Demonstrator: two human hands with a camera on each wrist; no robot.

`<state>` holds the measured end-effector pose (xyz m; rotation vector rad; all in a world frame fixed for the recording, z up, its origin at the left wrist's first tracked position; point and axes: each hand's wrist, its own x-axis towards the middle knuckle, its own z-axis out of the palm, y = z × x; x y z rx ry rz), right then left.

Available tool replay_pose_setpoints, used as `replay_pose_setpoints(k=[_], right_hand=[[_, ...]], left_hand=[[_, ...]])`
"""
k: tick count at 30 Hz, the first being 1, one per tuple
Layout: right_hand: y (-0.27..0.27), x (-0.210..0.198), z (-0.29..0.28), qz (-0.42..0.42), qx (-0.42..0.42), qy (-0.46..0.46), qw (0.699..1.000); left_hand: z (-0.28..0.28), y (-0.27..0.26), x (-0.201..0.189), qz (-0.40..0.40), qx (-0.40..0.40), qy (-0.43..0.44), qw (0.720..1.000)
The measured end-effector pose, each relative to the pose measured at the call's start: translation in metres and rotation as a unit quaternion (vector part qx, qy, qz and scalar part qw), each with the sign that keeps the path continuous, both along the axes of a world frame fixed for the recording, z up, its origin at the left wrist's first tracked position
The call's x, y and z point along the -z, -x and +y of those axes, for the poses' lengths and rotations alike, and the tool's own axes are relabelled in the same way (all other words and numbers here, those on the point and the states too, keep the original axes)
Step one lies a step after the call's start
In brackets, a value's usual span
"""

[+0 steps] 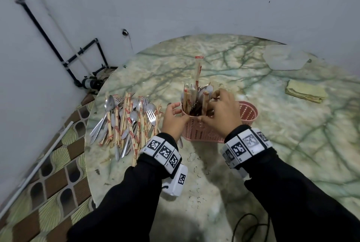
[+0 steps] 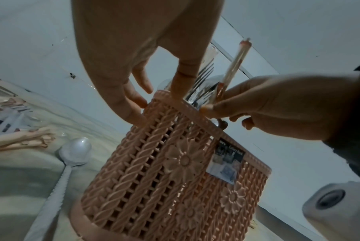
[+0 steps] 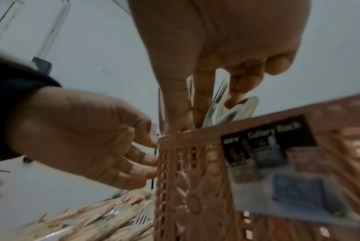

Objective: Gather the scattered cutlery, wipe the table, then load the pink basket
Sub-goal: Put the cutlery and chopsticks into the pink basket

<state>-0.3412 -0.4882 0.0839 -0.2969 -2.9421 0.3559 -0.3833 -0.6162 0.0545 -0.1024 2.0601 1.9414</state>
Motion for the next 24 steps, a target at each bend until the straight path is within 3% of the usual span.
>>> replay_pose_setpoints(k=[2,6,8,11,13,15,17,19,24], right_hand=[[-0.002,-0.007,0.005,-0.008,-0.001,0.042,0.999],[-0.010,-0.017,0.008,0.115,0.025,0.128,0.985],[-0.010,-0.018,0.006,0.073,0.029,0.088,0.993],[-0.009,-0.026,0.003,-0.069,0.007,0.004,0.998],[-0.009,-0.046,0.005,-0.091,0.009,0.007,0.996],[-0.012,-0.073,0.011,-0.060,0.007,0.085,0.995],[-0.008,-0.093,0.019,-0.027,-0.031,0.235,0.971],[0.005,-0.099,0.023,-0.002,-0.068,0.307,0.949],[0.044,-0.074,0.016,-0.055,-0.052,0.125,0.989]], left_hand=[[0.000,0.000,0.000,0.003,0.013,-0.006,1.000],[0.002,-0.001,-0.001,0.027,0.022,0.000,0.999],[0.003,-0.002,-0.001,0.036,0.024,-0.012,0.999],[0.004,-0.002,0.000,0.046,0.029,-0.014,0.998],[0.002,-0.001,0.000,0.044,0.035,-0.011,0.998],[0.000,0.000,-0.001,0.039,0.040,-0.009,0.998],[-0.002,0.003,0.001,0.041,0.044,-0.008,0.998],[-0.004,0.004,0.003,0.046,0.046,-0.012,0.998],[-0.006,0.004,0.007,0.048,0.054,-0.027,0.997]])
